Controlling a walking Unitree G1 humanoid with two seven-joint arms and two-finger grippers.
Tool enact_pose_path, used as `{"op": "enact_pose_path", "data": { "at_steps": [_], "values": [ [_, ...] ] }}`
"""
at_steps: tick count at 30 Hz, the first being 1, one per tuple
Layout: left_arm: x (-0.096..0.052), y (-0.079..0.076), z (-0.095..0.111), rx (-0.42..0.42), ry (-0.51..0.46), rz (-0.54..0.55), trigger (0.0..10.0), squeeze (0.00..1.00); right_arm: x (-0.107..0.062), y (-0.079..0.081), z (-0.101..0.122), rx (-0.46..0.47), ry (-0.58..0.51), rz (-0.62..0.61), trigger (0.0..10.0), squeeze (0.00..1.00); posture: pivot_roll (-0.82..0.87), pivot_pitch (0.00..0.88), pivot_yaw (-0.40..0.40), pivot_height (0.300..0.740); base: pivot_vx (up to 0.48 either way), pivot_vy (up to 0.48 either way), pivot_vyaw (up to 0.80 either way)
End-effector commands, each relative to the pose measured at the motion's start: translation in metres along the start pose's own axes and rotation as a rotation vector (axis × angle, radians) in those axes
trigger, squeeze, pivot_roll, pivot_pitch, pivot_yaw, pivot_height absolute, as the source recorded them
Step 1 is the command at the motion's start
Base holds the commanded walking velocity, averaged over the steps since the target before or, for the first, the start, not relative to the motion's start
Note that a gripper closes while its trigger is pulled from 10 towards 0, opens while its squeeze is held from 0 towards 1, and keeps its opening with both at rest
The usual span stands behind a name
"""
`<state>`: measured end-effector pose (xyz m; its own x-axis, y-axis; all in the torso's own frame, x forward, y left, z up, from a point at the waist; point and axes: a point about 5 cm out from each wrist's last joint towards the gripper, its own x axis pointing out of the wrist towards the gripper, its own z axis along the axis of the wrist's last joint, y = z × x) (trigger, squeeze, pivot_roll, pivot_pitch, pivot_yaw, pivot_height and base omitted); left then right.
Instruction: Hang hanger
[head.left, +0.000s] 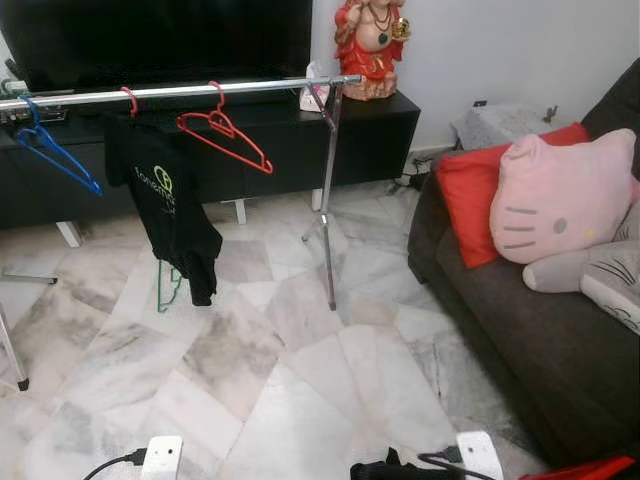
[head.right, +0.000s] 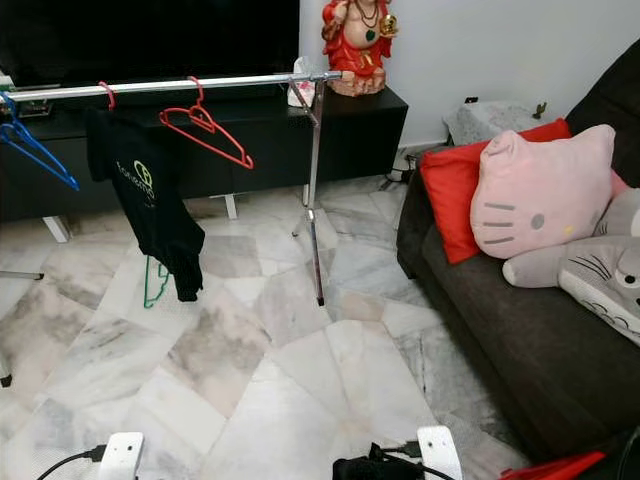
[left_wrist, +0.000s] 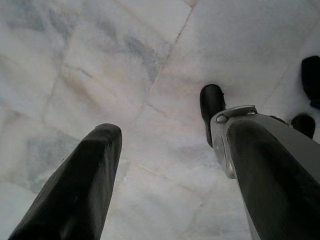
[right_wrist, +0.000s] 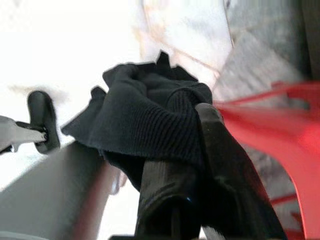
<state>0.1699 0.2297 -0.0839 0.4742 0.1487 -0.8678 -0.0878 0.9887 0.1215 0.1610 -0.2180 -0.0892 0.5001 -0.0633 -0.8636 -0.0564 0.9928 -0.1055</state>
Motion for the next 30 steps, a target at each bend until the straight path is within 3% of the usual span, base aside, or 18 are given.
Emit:
{"op": "enact_pose_path", "data": {
  "at_steps": [1, 4, 12, 18, 22, 30],
  "values": [
    [-0.001, 0.006, -0.006, -0.016, 0.022, 0.019, 10.0, 0.0, 0.0, -0.004, 0.001, -0.01, 0.0, -0.019, 10.0, 0.0, -0.06, 0.0, -0.054, 0.74, 0.0, 0.0, 0.0],
    [-0.002, 0.013, -0.01, 0.015, 0.028, 0.013, 10.0, 0.0, 0.0, -0.003, 0.004, -0.01, 0.0, -0.027, 10.0, 0.0, -0.08, 0.0, -0.027, 0.74, 0.0, 0.0, 0.0],
    [-0.005, 0.025, -0.023, 0.046, 0.06, 0.023, 10.0, 0.0, -0.003, -0.018, -0.005, -0.009, 0.019, -0.034, 10.0, 0.0, -0.07, 0.0, -0.049, 0.74, 0.0, 0.0, 0.0],
    [-0.006, 0.032, -0.027, 0.028, 0.071, 0.03, 10.0, 0.0, -0.002, -0.012, -0.005, 0.004, 0.015, -0.032, 10.0, 0.0, -0.09, 0.0, -0.035, 0.74, 0.0, 0.0, 0.0],
    [-0.005, 0.023, -0.022, 0.038, 0.061, 0.015, 10.0, 0.0, -0.001, -0.001, -0.005, 0.015, 0.02, -0.018, 10.0, 0.0, -0.08, 0.0, -0.036, 0.74, 0.0, 0.0, 0.0],
    [-0.005, 0.024, -0.022, 0.065, 0.064, 0.009, 10.0, 0.0, -0.001, 0.001, -0.008, 0.032, 0.024, -0.011, 10.0, 0.0, -0.09, 0.0, -0.027, 0.74, 0.0, 0.0, 0.0]
  ]
}}
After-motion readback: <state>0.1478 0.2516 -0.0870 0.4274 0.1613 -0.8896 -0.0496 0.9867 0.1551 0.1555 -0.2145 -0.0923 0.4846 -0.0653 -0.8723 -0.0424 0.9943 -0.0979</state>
